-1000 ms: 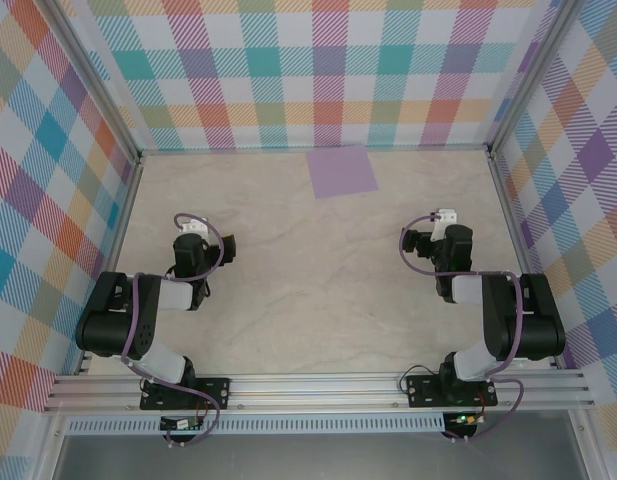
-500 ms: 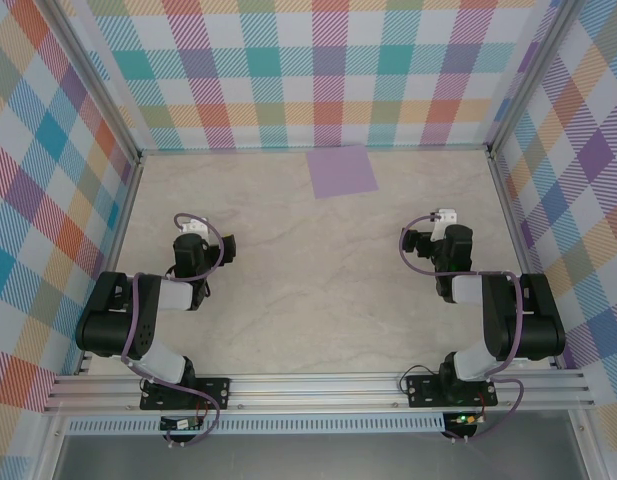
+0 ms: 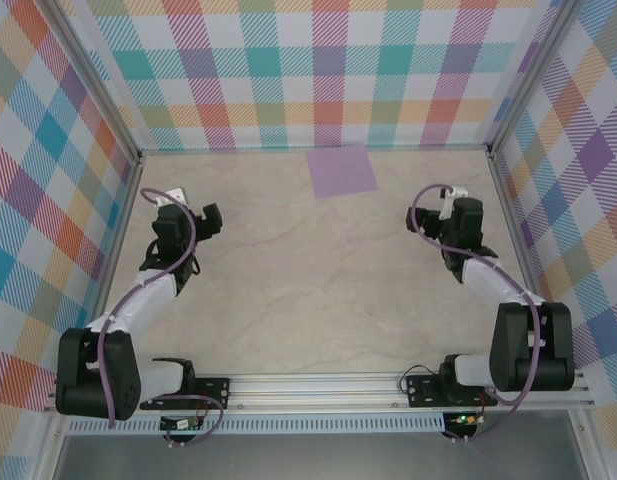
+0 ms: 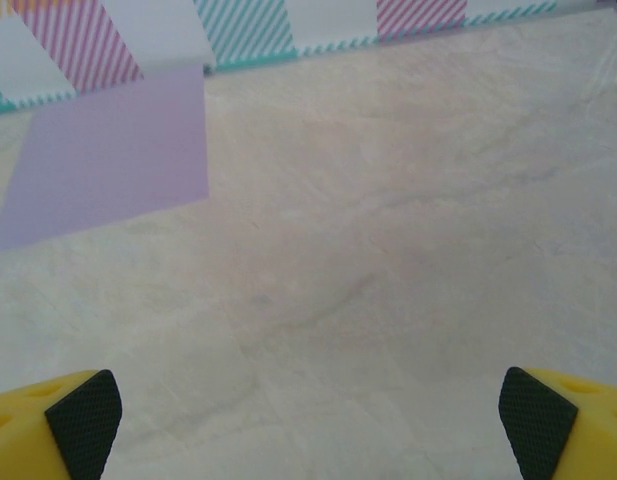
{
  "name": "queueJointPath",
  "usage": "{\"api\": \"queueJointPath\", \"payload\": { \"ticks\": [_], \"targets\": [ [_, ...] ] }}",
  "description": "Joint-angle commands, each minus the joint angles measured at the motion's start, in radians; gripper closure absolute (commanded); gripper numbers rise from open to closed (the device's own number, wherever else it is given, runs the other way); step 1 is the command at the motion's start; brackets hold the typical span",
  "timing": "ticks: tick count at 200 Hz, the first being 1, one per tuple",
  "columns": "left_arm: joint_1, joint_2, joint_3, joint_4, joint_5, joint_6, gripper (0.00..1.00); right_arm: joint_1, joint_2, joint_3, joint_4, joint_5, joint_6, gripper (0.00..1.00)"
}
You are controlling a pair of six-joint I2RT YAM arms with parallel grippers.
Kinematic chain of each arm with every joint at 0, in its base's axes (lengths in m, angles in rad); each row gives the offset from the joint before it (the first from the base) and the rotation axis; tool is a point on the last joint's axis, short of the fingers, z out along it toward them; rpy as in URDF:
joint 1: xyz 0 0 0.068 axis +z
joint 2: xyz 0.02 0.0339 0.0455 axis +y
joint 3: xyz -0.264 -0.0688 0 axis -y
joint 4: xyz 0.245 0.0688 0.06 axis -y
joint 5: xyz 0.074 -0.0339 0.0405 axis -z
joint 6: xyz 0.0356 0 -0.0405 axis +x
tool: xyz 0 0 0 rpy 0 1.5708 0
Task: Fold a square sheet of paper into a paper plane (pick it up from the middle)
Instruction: Move the square sheet of paper to the center of the table.
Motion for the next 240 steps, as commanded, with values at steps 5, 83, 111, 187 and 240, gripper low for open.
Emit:
{"api": "queueJointPath", "payload": {
  "ticks": [5, 83, 111, 187, 240],
  "targets": [
    [0.007, -0.042, 0.103, -0.352, 0.007, -0.134, 0.0, -0.005, 0.016, 0.109, -0.257, -0.094, 0.146, 0.0],
    [0.006, 0.006, 0.212, -0.499, 0.233, -0.204, 0.0, 0.07, 0.386, 0.519, -0.42, -0.313, 0.411, 0.0],
    [0.007, 0.019, 0.213, -0.508, 0.264, -0.194, 0.0, 0.143, 0.575, 0.717, -0.455, -0.305, 0.453, 0.0],
    [0.007, 0.031, 0.213, -0.515, 0.292, -0.196, 0.0, 0.237, 0.97, 1.178, -0.58, -0.222, 0.488, 0.09],
    [0.007, 0.049, 0.216, -0.517, 0.313, -0.195, 0.0, 0.239, 1.163, 1.417, -0.634, -0.211, 0.514, 0.2]
  ]
}}
